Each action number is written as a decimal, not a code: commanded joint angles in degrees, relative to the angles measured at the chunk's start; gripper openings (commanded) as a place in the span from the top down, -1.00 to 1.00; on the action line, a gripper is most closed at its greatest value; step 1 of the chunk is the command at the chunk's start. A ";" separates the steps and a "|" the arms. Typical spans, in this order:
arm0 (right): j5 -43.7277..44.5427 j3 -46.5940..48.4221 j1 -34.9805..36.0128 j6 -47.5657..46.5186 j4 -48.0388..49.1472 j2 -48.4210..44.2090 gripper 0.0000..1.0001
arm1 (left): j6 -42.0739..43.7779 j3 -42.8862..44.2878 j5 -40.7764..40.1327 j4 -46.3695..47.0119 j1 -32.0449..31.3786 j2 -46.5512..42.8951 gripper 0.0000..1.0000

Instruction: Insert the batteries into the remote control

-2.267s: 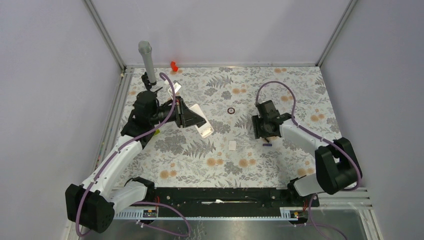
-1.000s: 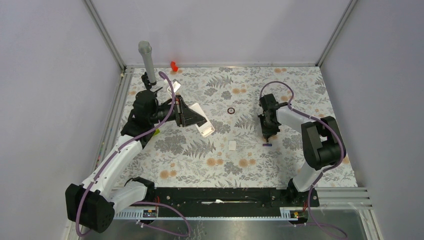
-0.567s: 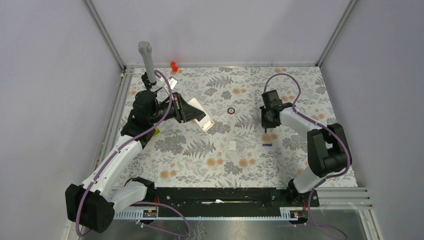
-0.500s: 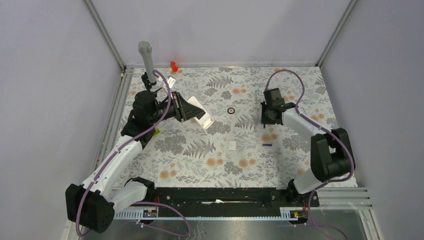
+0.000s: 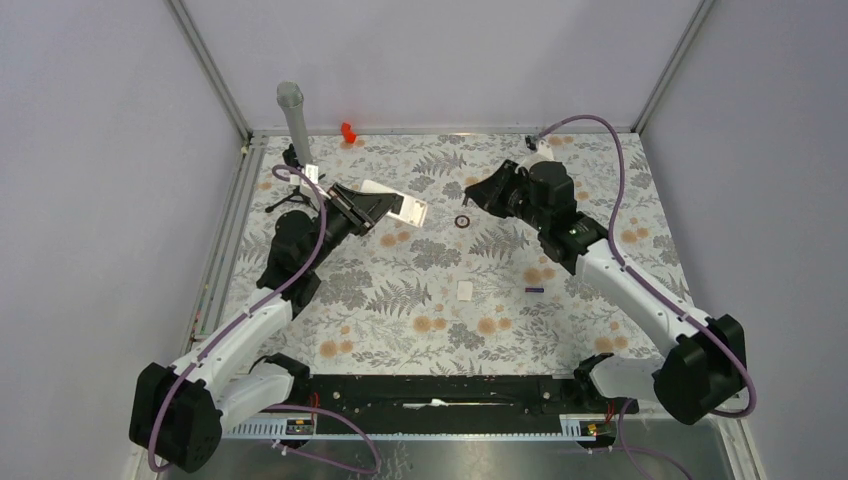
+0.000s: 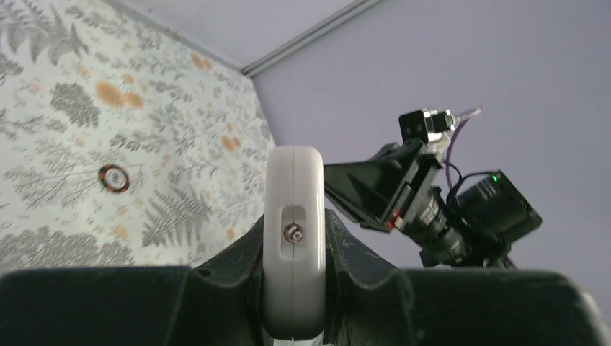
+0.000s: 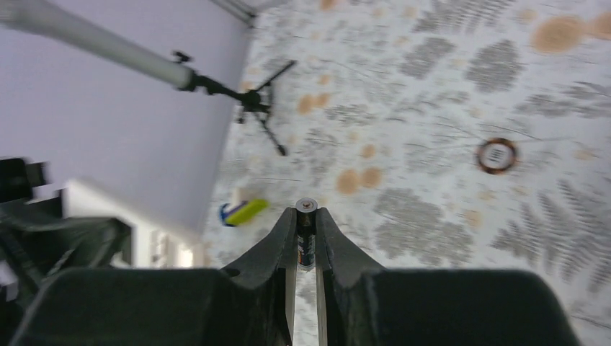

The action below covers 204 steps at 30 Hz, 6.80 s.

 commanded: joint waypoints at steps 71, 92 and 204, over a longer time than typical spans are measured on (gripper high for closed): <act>20.01 17.13 22.58 -8.58 2.96 7.60 0.48 | -36.83 -6.41 -9.30 43.34 -2.10 9.19 1.00; 24.87 17.02 22.68 -7.07 1.37 6.53 0.47 | -41.14 -7.76 -11.52 44.10 -2.11 11.08 1.00; -13.43 11.31 11.54 24.99 10.79 2.44 -0.45 | -33.94 -9.16 0.09 55.34 -1.92 12.19 1.00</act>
